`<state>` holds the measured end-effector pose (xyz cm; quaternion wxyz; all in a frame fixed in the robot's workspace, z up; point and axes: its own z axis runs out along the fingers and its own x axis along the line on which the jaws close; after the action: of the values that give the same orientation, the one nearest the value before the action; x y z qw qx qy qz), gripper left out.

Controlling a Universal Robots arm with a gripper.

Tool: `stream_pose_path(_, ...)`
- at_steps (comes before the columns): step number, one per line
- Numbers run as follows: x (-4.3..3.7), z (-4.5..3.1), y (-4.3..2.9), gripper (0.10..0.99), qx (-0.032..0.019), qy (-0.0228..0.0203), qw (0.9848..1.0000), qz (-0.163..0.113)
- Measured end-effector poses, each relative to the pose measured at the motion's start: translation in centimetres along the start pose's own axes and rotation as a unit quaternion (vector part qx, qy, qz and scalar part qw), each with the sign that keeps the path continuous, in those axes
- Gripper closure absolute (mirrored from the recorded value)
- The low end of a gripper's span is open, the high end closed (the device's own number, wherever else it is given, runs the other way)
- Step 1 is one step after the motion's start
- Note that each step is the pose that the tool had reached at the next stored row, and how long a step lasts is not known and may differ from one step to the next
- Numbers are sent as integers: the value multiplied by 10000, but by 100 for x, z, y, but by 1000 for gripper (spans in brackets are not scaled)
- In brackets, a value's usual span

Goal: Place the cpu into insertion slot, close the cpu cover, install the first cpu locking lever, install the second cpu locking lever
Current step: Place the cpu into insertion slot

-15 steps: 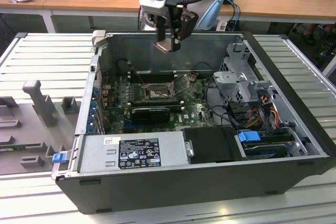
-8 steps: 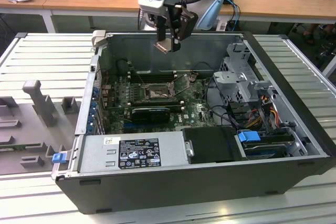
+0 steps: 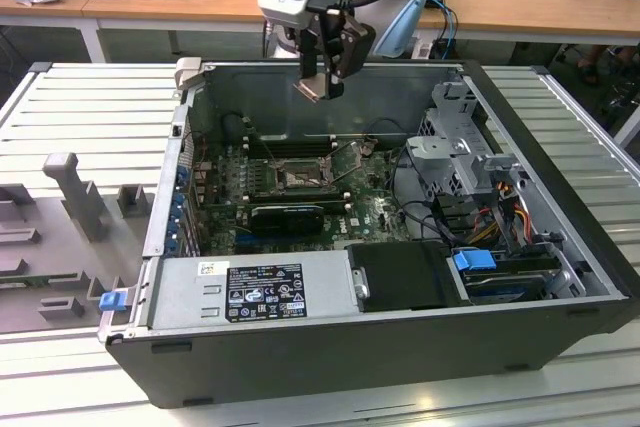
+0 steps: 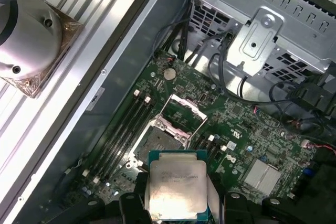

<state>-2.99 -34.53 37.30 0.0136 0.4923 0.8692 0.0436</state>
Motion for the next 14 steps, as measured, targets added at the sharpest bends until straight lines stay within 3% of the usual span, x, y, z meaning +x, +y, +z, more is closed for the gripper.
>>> stream_pose_path(7,0,18,-1,561,-1,-27,9997,229)
stream_pose_path(14,-1,27,-2,561,-7,-55,9985,541)
